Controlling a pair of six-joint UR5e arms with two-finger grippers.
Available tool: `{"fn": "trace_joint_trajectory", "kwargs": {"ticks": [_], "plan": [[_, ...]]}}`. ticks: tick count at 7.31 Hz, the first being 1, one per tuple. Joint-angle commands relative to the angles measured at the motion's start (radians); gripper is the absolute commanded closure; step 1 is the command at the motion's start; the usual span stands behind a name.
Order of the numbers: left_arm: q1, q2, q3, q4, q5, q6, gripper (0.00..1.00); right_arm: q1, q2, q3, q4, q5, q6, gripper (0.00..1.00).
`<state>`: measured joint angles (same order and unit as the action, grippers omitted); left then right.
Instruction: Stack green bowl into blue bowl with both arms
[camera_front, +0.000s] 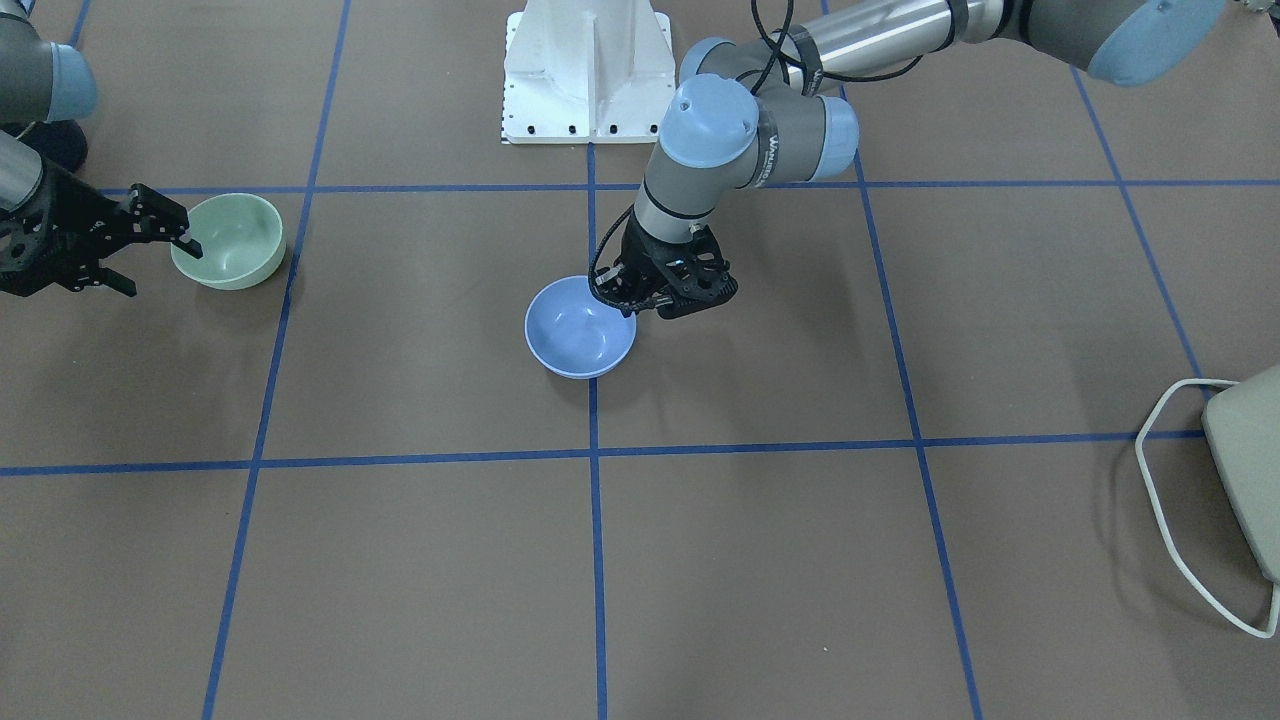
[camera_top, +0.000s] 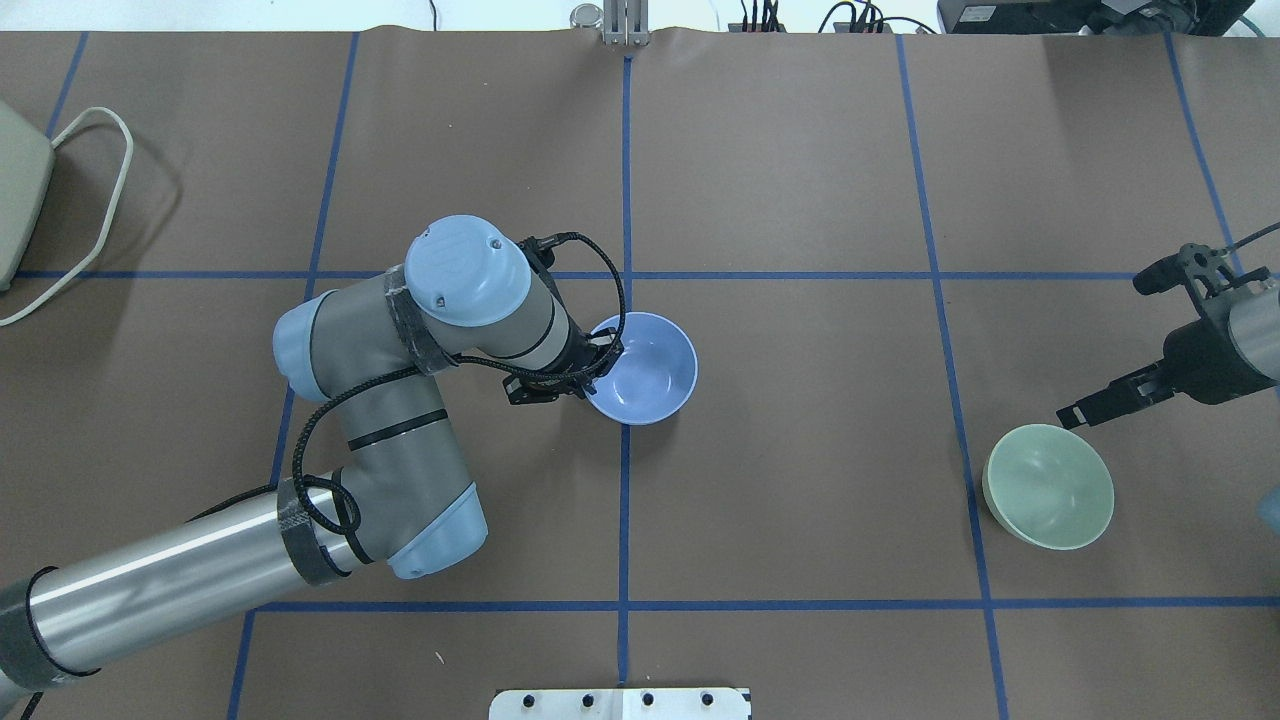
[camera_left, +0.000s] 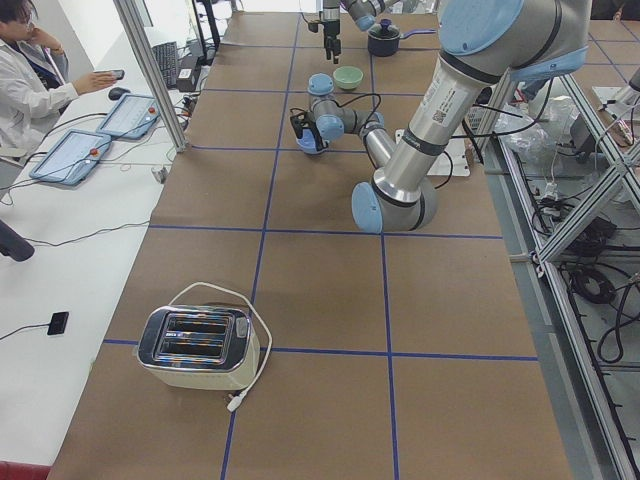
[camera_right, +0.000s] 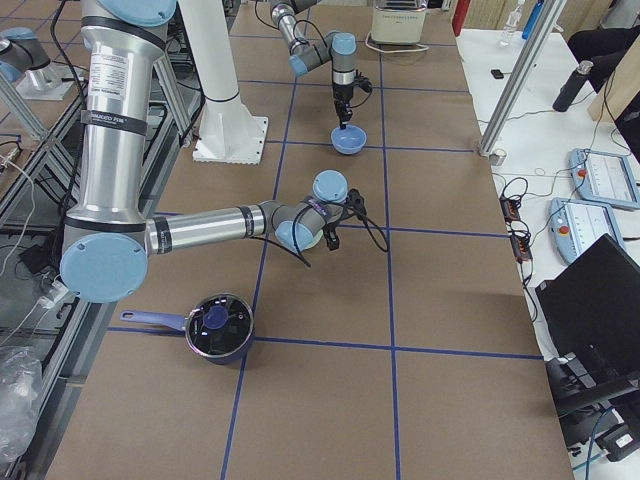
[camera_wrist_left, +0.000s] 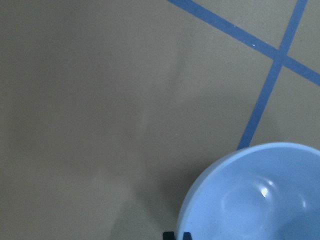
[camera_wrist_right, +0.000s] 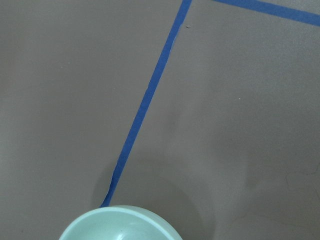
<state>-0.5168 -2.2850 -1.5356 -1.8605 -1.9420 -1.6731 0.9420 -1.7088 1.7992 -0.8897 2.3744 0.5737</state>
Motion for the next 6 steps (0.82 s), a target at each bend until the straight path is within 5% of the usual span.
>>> {"fn": "trace_joint_trajectory", "kwargs": {"ticks": [1,4,6], "plan": [[-0.002,0.002,-0.011,-0.002,0.000,0.012,0.53,-0.023,-0.008,-0.003,0.000,-0.001,0.000,0.03],[-0.023,0.009,-0.053,0.000,0.000,0.018,0.42,-0.109,-0.034,-0.006,0.000,-0.088,-0.011,0.07],[-0.032,0.009,-0.069,0.001,-0.003,0.023,0.40,-0.109,-0.041,-0.004,0.000,-0.090,-0.012,0.19]]}}
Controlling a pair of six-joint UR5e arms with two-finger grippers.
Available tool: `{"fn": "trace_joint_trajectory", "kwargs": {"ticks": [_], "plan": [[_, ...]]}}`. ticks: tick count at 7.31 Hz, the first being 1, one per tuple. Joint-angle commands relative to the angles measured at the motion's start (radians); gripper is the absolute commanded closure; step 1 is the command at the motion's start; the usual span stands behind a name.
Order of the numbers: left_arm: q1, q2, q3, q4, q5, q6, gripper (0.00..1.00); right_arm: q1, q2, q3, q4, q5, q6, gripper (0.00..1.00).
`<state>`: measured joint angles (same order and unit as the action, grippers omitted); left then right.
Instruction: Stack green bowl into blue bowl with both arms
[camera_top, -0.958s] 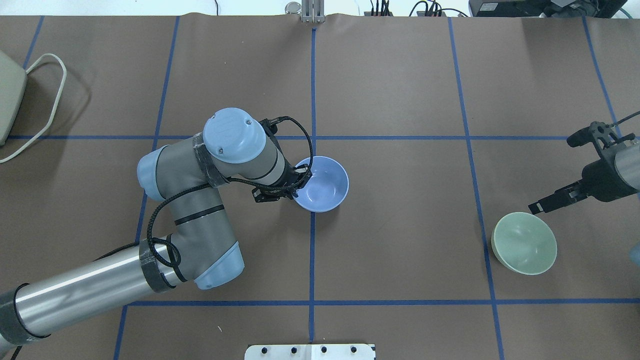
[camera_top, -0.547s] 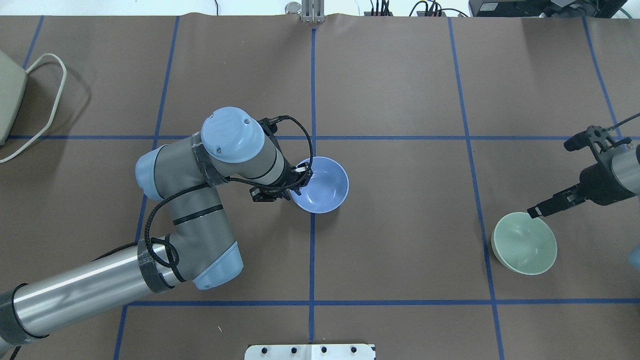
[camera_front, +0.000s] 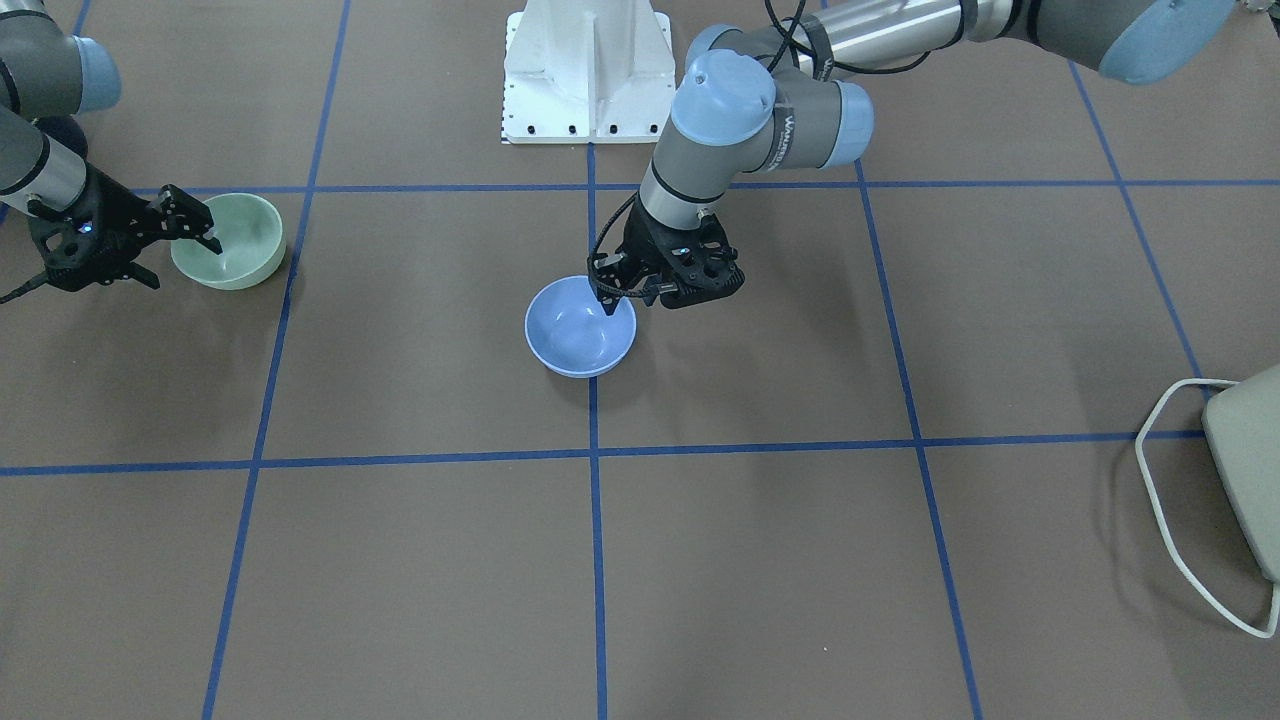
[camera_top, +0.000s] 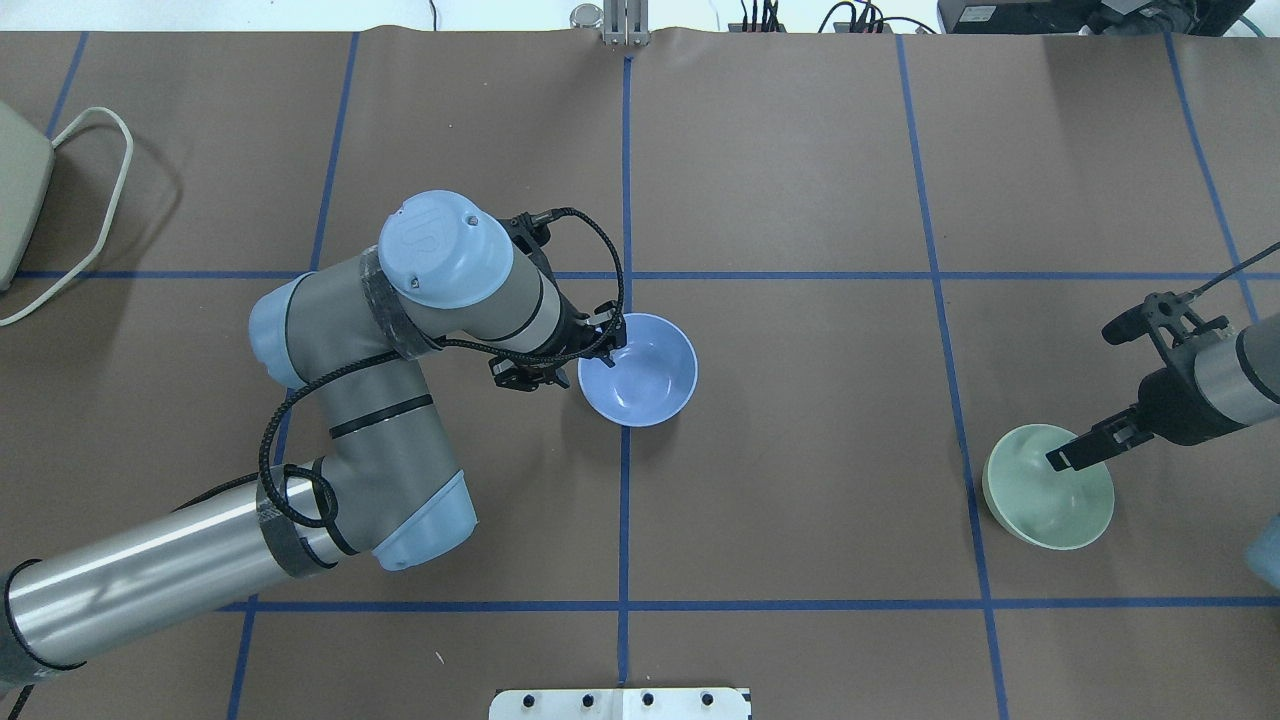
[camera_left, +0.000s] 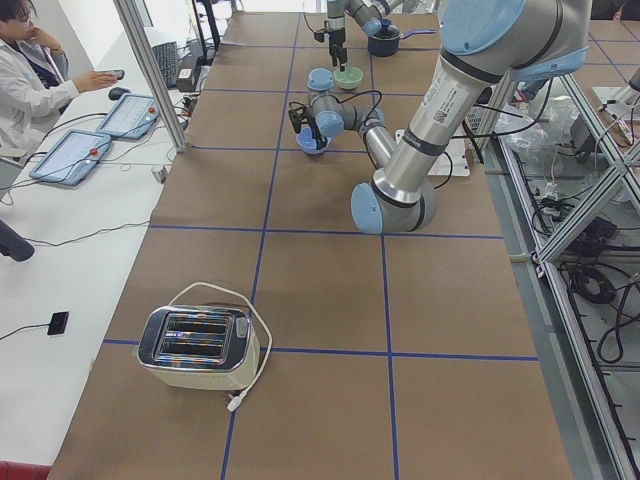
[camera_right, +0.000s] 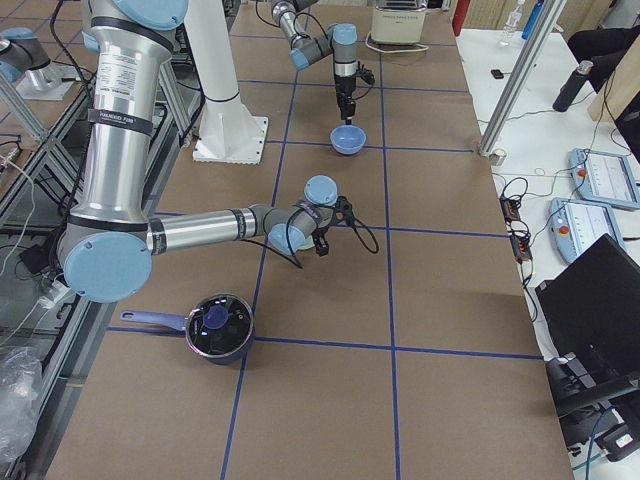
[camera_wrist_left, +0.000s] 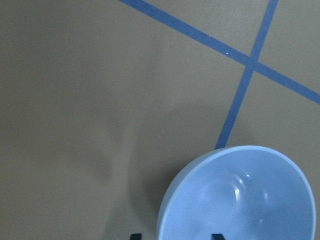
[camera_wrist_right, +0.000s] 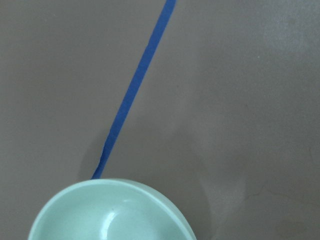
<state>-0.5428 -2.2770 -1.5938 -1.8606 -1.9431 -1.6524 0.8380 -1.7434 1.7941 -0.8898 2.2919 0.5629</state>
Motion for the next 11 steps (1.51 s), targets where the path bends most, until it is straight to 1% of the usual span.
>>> {"fn": "trace_joint_trajectory", "kwargs": {"ticks": [1,2,3,8,9,11], "plan": [[-0.009,0.001,-0.014,0.001,-0.004,0.002,0.40,-0.005,-0.010,0.001,0.000,-0.005,-0.003,0.37],[-0.009,0.001,-0.018,0.003,-0.002,0.002,0.40,-0.005,-0.011,0.002,0.002,0.000,-0.003,0.43],[-0.011,0.002,-0.018,0.004,-0.002,0.002,0.40,-0.004,-0.011,0.002,0.002,0.000,-0.003,0.47],[-0.014,0.004,-0.018,0.003,0.000,0.002,0.40,-0.005,-0.010,-0.002,0.000,-0.005,-0.003,0.63],[-0.017,0.004,-0.017,0.003,0.000,0.002,0.40,-0.005,-0.008,-0.002,0.002,-0.005,-0.001,0.71],[-0.019,0.010,-0.017,0.003,0.000,0.003,0.40,-0.005,-0.005,-0.002,0.002,0.000,-0.001,0.79]]}}
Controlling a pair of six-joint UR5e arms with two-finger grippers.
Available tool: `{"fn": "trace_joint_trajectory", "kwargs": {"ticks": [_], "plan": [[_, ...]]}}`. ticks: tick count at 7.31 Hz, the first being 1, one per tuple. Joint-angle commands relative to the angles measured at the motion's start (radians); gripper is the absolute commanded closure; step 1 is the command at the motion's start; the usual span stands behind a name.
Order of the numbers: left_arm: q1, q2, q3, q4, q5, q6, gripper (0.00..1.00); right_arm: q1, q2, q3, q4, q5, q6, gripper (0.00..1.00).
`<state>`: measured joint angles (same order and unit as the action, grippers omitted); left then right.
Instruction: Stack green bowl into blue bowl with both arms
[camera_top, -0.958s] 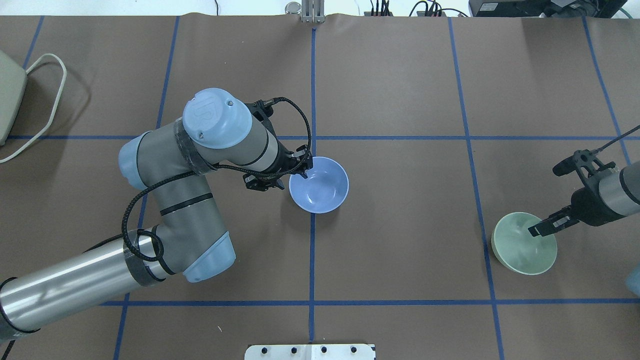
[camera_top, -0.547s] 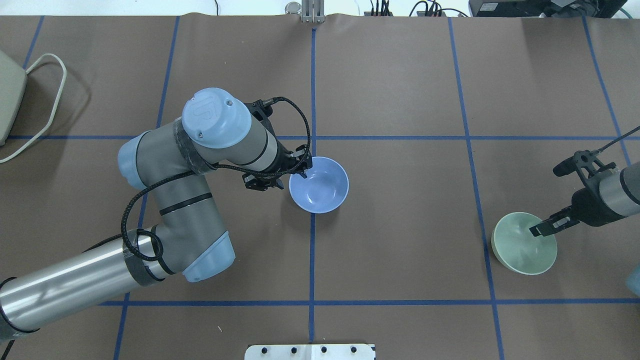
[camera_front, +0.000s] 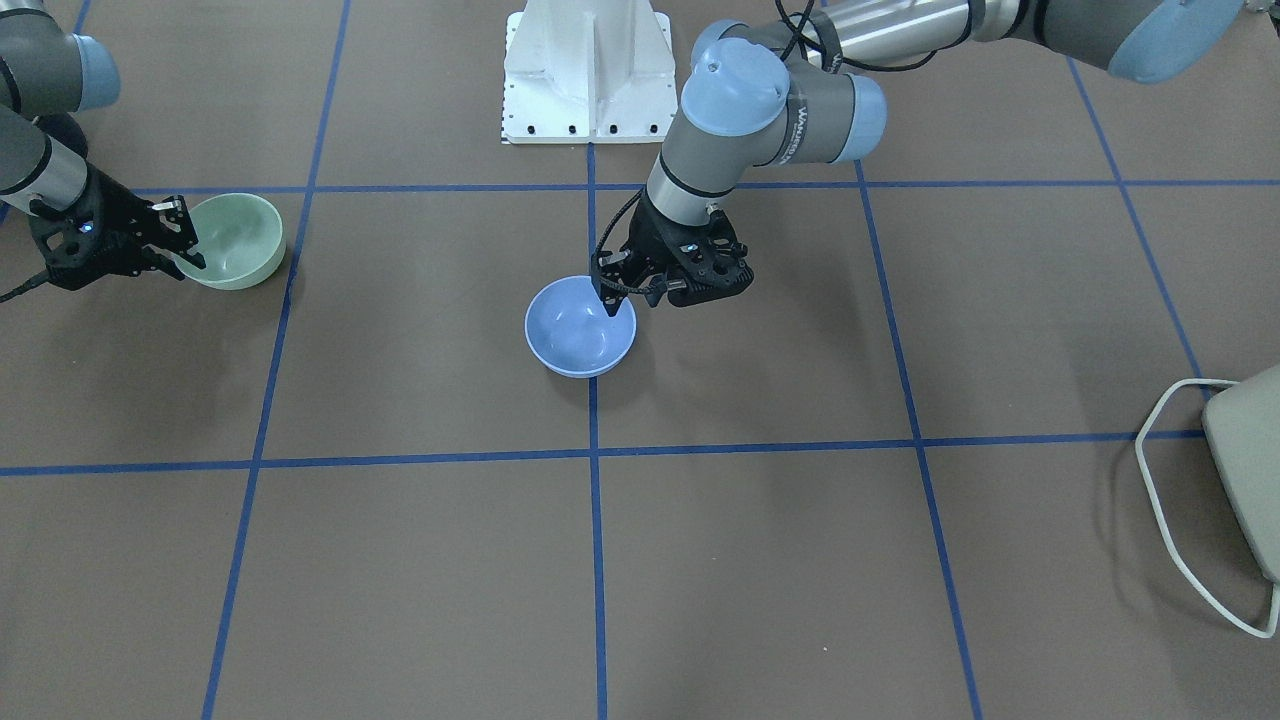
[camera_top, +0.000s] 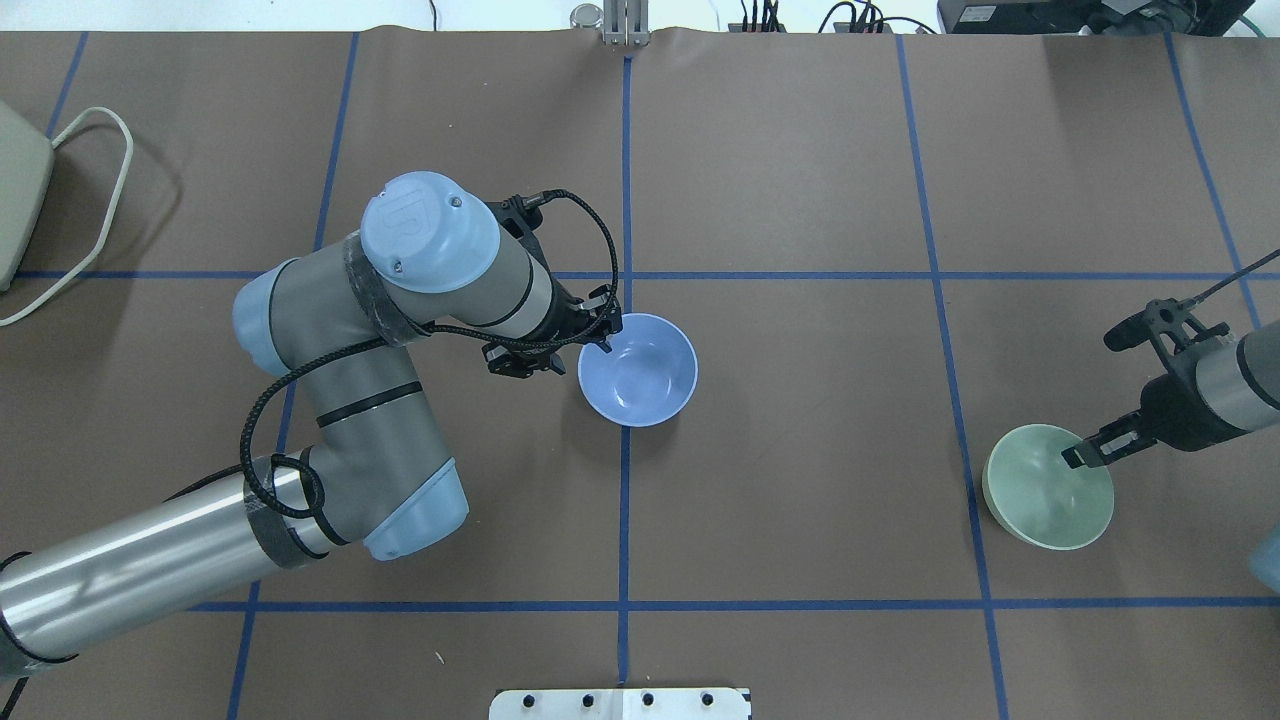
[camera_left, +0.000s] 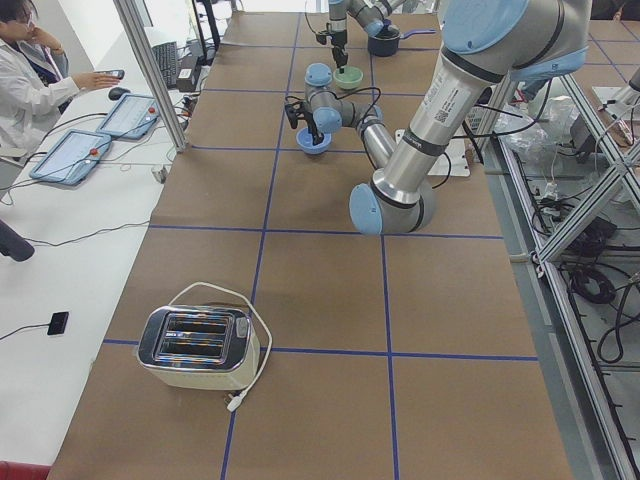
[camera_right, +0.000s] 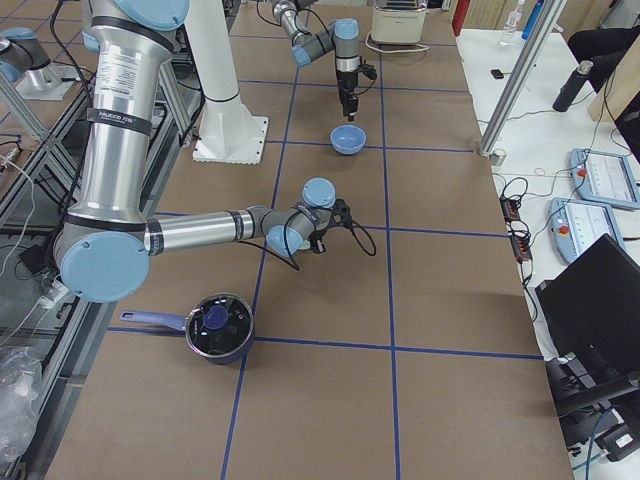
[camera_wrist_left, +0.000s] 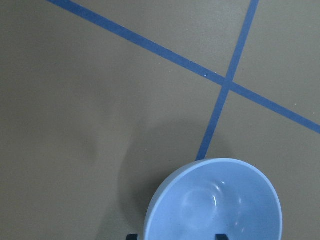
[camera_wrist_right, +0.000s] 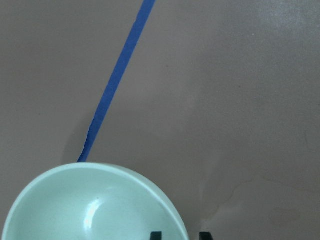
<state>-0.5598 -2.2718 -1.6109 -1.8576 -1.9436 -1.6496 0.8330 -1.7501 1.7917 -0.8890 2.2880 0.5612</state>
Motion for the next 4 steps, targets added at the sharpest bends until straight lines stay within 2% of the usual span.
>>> {"fn": "trace_joint_trajectory", "kwargs": {"ticks": [1,4], "plan": [[-0.002,0.009,0.000,-0.002,0.002,0.001,0.40,0.000,0.003,0.000,0.001,0.004,0.003,0.84],[-0.003,0.011,0.000,-0.003,0.003,0.001,0.40,0.000,0.008,0.001,0.002,0.007,0.006,0.89]]}}
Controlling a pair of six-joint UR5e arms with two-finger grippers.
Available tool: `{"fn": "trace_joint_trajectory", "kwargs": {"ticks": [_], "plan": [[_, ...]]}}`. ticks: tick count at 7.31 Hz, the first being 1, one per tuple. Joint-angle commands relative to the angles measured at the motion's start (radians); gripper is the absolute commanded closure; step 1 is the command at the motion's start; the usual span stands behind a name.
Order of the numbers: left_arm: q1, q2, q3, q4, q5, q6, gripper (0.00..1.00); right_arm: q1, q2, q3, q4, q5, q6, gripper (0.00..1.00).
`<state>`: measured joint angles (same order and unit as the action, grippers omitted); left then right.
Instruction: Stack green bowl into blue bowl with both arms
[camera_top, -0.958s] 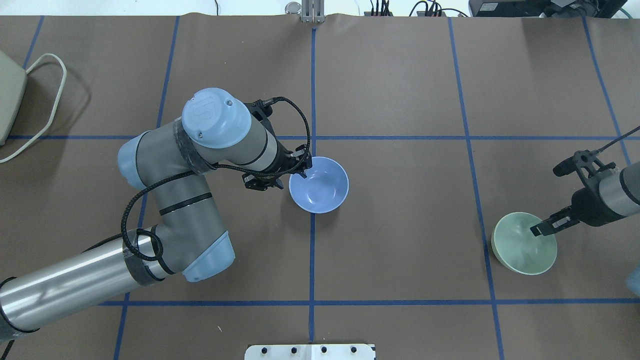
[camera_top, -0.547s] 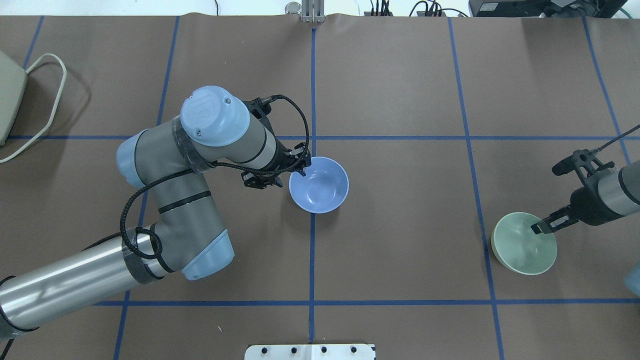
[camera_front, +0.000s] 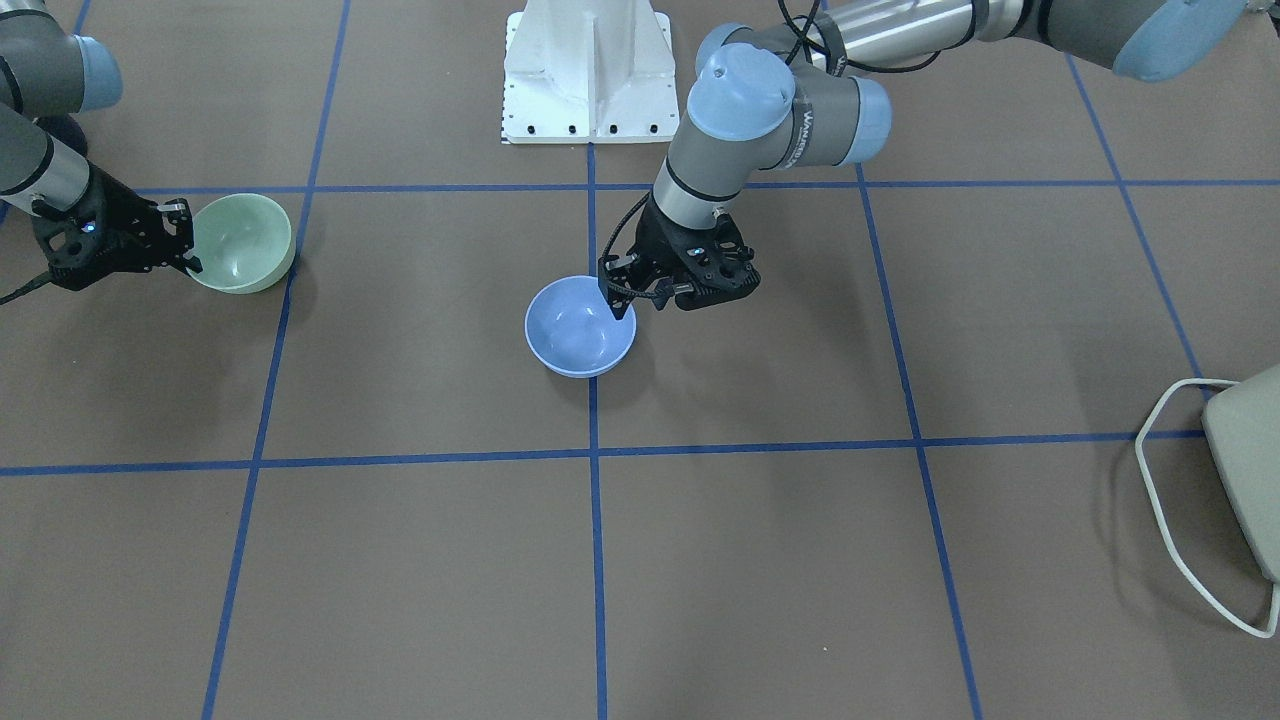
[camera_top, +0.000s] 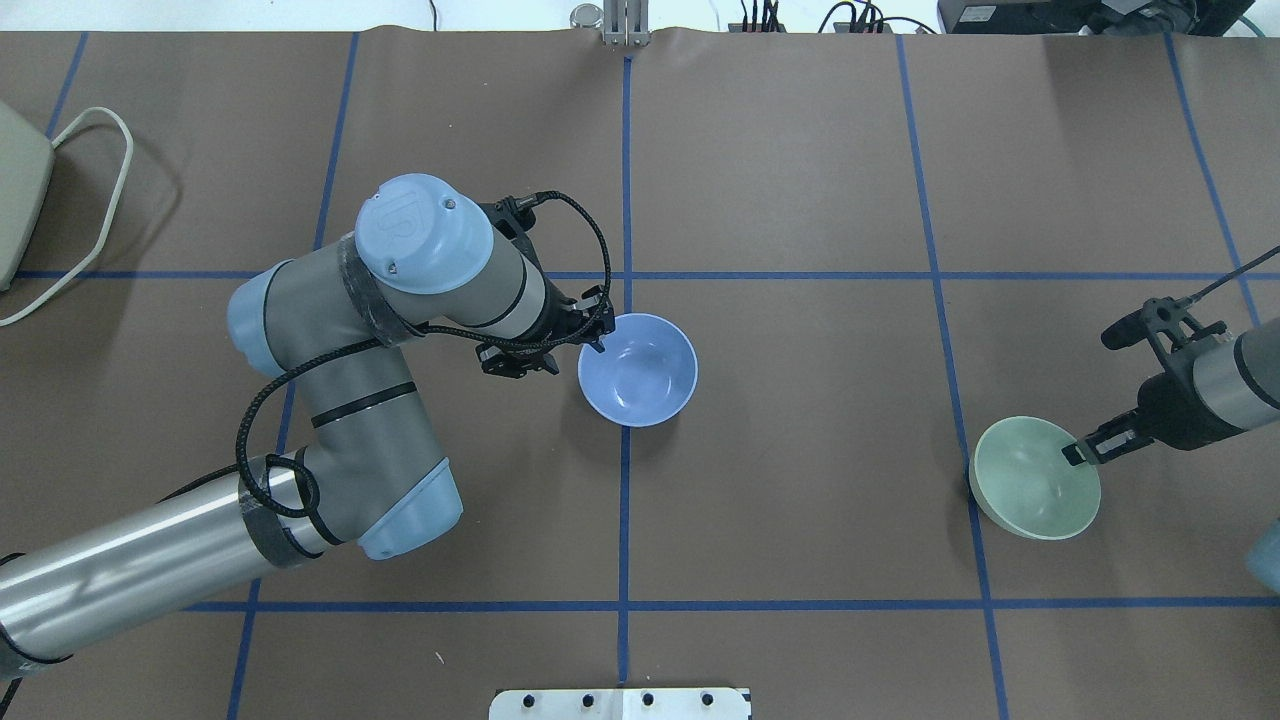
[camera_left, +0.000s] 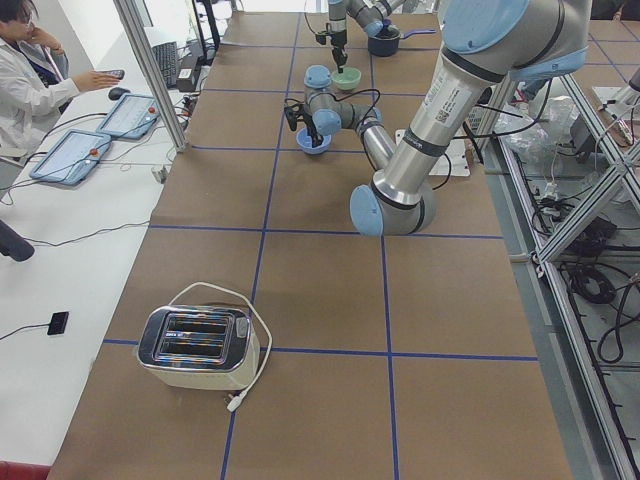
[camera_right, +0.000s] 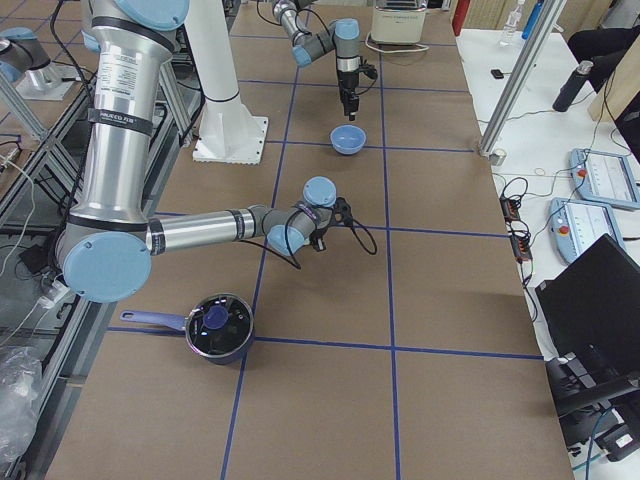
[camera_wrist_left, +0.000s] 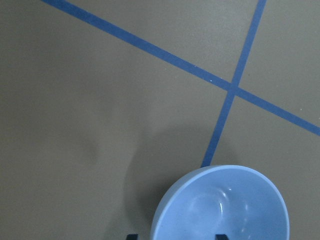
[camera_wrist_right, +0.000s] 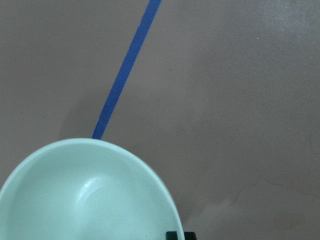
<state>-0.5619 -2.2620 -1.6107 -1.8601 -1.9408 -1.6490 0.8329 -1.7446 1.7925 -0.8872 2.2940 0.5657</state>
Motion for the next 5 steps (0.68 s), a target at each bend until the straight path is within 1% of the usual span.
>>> {"fn": "trace_joint_trajectory", "kwargs": {"ticks": [1,2,3,4,5], "plan": [[-0.004,0.001,0.000,-0.001,-0.001,0.000,0.40,0.002,0.000,0.004,0.002,0.001,0.005,0.89],[-0.007,0.001,0.000,-0.001,-0.006,0.000,0.40,0.006,0.002,0.007,0.002,0.001,0.006,0.89],[-0.024,0.002,-0.005,-0.001,-0.012,0.011,0.40,0.012,0.010,0.008,0.002,-0.001,0.005,0.92],[-0.035,0.034,-0.041,0.007,-0.014,0.090,0.36,0.024,0.034,0.011,0.002,-0.001,0.006,0.96],[-0.038,0.077,-0.087,0.009,-0.014,0.132,0.35,0.034,0.042,0.015,0.001,-0.001,0.010,0.96]]}}
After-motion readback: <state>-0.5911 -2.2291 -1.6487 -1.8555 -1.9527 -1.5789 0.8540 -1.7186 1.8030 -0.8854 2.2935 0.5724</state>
